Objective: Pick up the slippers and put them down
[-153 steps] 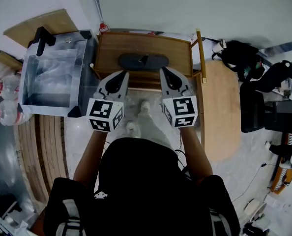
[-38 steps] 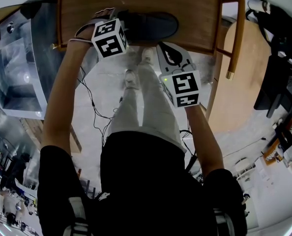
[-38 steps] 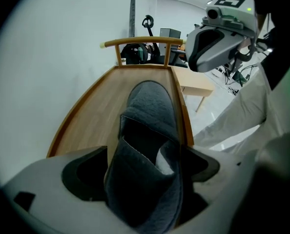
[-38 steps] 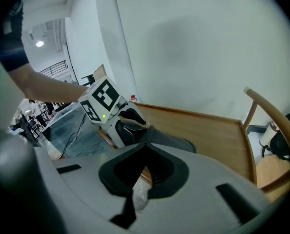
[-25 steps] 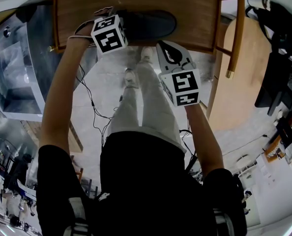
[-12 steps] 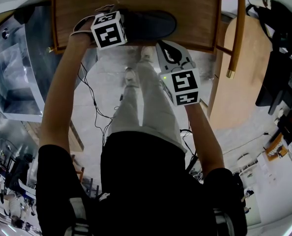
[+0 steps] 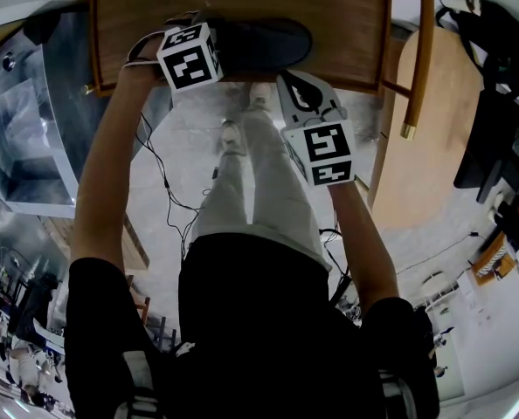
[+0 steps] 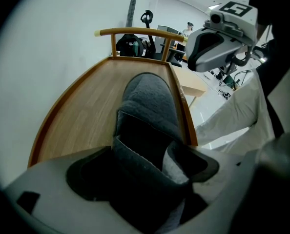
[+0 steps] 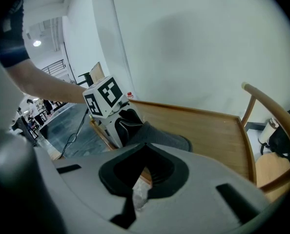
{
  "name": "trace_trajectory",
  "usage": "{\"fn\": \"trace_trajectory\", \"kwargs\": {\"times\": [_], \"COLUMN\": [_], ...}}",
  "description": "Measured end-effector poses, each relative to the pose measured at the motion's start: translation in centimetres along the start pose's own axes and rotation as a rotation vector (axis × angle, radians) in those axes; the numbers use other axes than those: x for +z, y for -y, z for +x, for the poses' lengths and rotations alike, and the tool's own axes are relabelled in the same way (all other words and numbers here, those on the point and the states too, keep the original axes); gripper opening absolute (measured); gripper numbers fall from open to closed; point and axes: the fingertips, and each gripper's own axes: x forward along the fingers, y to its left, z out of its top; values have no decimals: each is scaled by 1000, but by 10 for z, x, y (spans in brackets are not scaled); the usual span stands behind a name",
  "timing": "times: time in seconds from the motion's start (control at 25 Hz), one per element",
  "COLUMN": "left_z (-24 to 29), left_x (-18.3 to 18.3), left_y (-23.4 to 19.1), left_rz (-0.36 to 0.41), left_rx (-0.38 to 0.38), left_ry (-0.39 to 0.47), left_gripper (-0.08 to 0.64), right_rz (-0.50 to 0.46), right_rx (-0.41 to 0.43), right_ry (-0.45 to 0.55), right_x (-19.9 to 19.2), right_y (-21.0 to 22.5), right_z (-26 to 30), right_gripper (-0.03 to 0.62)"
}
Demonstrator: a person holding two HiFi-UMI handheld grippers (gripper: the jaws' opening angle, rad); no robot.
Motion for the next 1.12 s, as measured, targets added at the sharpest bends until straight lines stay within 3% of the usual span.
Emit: {"fn": "trace_trajectory", "kwargs": {"times": [0.56, 1.12], "left_z": [-12, -49], "left_x": [6, 6], "left_y": [-2, 7], "left_rz": [-61, -91], "left_rx": [11, 88], "left_ry": [39, 70], "left_gripper": [430, 430], "right_rz": [-6, -51], "right_rx": [-12, -31], "right_ry": [19, 44], "right_x": [5, 27], "right_y": [4, -7], "right_z": [-5, -24], "right_gripper": [0, 0]}}
